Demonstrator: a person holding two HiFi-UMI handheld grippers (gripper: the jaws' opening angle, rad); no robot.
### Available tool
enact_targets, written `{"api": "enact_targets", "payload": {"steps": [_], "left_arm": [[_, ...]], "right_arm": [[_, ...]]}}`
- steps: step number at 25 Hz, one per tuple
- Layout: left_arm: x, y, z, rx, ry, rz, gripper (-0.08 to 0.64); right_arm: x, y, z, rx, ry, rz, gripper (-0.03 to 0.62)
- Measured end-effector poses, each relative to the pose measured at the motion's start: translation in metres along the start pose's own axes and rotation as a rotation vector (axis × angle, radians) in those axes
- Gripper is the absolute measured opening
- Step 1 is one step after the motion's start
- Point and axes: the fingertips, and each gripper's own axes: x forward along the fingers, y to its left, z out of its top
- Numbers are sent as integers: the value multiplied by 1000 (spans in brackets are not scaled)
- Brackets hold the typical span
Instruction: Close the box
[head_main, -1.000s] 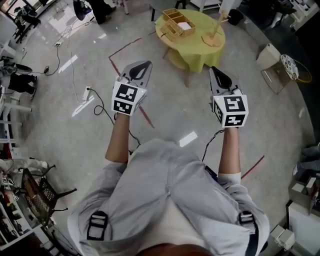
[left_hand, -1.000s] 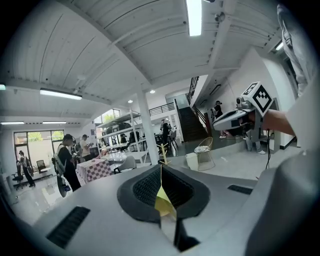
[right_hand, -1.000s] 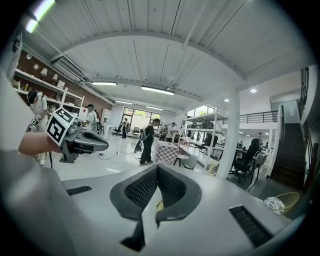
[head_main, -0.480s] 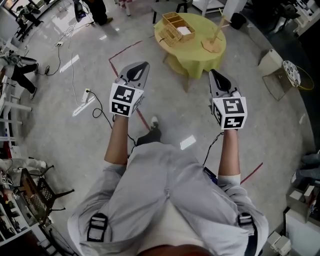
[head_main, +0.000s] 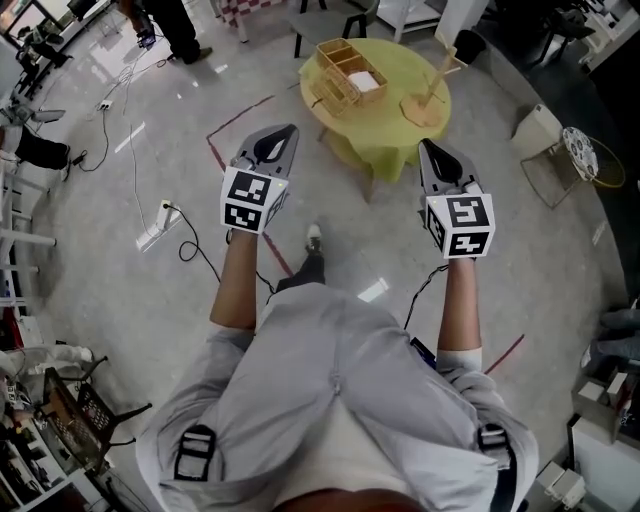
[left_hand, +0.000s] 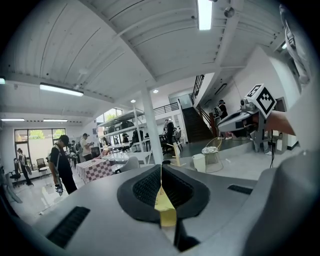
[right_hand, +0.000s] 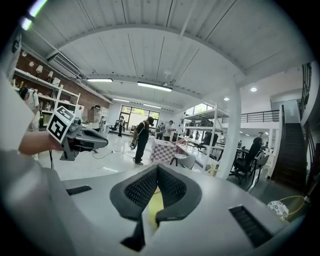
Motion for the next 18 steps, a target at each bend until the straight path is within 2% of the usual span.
{"api": "enact_targets", "payload": {"steps": [8,18], "left_arm": [[73,71,6,-4,10,-33,31],[154,134,-13,-21,48,-84,31]], "right_arm": [[88,-29,23,-1,18,-27,23],[181,-57,23,16,66,-50,23]]}}
